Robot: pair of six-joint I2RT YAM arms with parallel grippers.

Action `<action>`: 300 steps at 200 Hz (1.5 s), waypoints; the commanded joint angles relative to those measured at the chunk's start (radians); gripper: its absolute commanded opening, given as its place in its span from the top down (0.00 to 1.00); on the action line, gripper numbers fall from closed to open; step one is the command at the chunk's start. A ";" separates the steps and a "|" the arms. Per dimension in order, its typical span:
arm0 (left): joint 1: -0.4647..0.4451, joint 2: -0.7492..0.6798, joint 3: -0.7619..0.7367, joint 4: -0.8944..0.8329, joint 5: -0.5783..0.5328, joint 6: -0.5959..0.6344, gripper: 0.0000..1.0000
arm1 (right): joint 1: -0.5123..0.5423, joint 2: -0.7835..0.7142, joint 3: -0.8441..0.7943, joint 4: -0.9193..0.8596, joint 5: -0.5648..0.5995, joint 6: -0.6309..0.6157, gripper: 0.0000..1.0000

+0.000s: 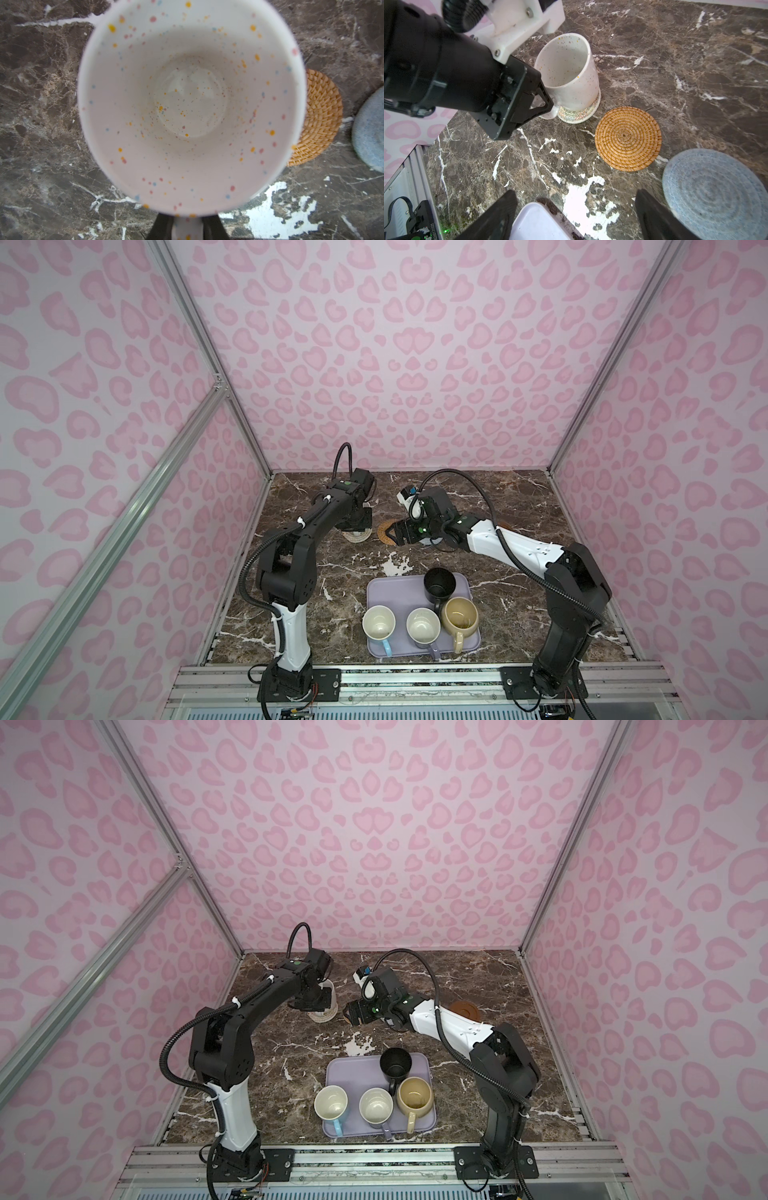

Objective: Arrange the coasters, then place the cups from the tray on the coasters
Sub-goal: 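Carry the speckled mug onto the multicolour coaster while the right gripper follows, then open the left gripper and lift it from the speckled mug while the right withdraws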

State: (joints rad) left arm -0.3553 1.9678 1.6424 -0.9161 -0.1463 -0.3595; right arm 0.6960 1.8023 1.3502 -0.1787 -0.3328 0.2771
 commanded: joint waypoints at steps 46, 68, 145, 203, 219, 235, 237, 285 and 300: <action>0.003 -0.007 -0.019 0.028 -0.037 -0.003 0.97 | 0.001 0.003 -0.006 0.010 0.005 0.014 0.09; 0.004 0.003 -0.025 0.030 -0.015 0.001 0.97 | 0.001 0.000 -0.009 0.008 0.006 0.013 0.09; 0.010 -0.016 -0.040 0.029 0.025 -0.019 0.68 | 0.002 -0.008 -0.003 -0.014 0.011 0.012 0.07; 0.013 -0.061 -0.032 0.002 -0.001 -0.049 0.18 | 0.003 -0.057 -0.016 -0.071 0.078 0.014 0.01; 0.013 -0.118 -0.053 0.007 -0.018 -0.067 0.02 | 0.006 -0.081 -0.007 -0.118 0.106 0.014 0.01; 0.013 -0.183 -0.079 0.016 -0.031 -0.085 0.03 | 0.013 -0.120 -0.008 -0.168 0.156 0.014 0.01; 0.013 -0.191 -0.082 0.015 -0.028 -0.085 0.03 | 0.013 -0.126 -0.009 -0.175 0.164 0.016 0.01; 0.004 -0.398 -0.156 0.019 0.044 -0.099 0.03 | 0.035 -0.292 -0.072 -0.321 0.310 0.083 0.01; -0.006 -0.461 -0.184 0.022 0.076 -0.095 0.03 | 0.042 -0.359 -0.098 -0.381 0.336 0.098 0.02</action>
State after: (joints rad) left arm -0.3504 1.5887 1.4937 -0.8921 -0.1268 -0.4465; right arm 0.7303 1.5169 1.2858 -0.4408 -0.0841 0.3332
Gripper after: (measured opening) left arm 0.973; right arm 0.987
